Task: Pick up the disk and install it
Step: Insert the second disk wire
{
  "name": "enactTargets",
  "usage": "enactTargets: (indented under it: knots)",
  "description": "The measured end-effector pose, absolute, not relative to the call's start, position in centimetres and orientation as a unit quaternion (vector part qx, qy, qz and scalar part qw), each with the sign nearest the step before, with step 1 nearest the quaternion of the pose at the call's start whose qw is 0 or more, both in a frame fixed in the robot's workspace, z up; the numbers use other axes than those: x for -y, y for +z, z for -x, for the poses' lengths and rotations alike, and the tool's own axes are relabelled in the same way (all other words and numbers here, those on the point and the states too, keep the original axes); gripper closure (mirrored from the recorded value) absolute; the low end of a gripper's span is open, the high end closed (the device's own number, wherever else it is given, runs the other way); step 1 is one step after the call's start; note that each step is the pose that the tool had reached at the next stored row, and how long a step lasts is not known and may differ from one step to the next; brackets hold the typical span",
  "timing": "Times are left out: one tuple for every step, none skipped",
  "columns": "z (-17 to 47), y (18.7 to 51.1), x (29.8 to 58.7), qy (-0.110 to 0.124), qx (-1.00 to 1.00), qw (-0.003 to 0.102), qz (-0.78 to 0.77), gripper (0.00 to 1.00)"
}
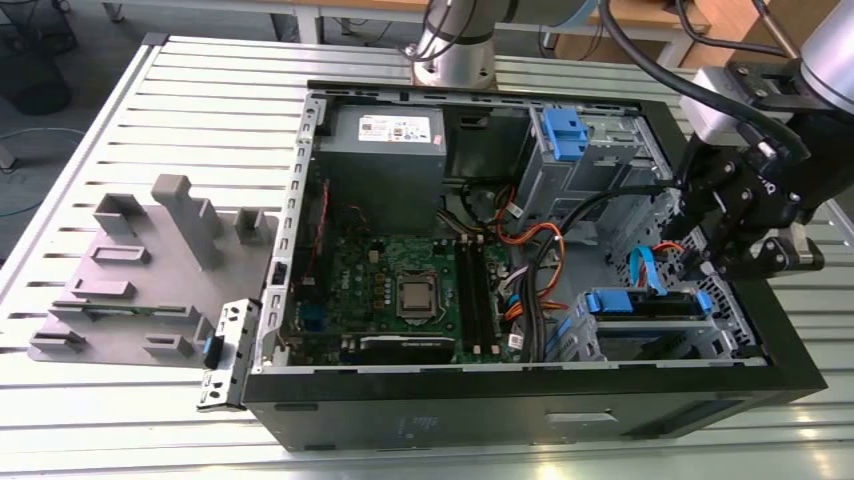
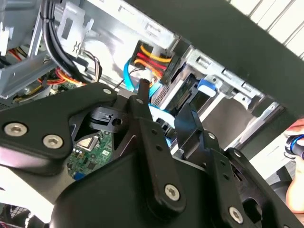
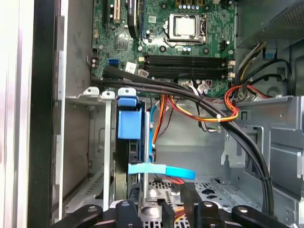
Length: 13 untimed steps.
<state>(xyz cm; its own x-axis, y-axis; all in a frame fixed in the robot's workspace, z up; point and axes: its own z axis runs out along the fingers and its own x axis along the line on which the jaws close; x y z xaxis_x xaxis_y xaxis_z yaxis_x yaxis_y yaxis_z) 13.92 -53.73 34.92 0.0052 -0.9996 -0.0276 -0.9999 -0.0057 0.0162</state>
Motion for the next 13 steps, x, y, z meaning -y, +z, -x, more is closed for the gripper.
enactTargets:
  knots:
    - [-14.2,34.9,53.7,0.016,-0.705,0.004,0.709,0.52]
    - [-14.6,34.8,53.7,0.016,-0.705,0.003,0.709,0.52]
    - [-14.9,34.8,53.7,0.017,-0.705,0.003,0.709,0.52]
    - [-15.2,34.7,53.7,0.017,-0.705,0.002,0.709,0.52]
    - [-15.4,34.7,53.7,0.018,-0.705,0.002,0.709,0.52]
    - [-15.6,34.6,53.7,0.018,-0.705,0.001,0.709,0.52]
    - [-15.7,34.6,53.7,0.018,-0.705,0.001,0.709,0.52]
    - [-15.8,34.5,53.7,0.019,-0.705,0.001,0.709,0.52]
    - [-16.0,34.5,53.7,0.019,-0.705,0.001,0.709,0.52]
    - [-16.2,34.4,53.7,0.019,-0.705,0.000,0.709,0.52]
    - [-16.3,34.4,53.6,0.020,-0.705,0.000,0.709,0.52]
    - [-16.4,34.4,53.6,0.020,-0.705,0.000,0.709,0.52]
    - [-16.4,34.4,53.6,0.020,-0.705,0.000,0.709,0.52]
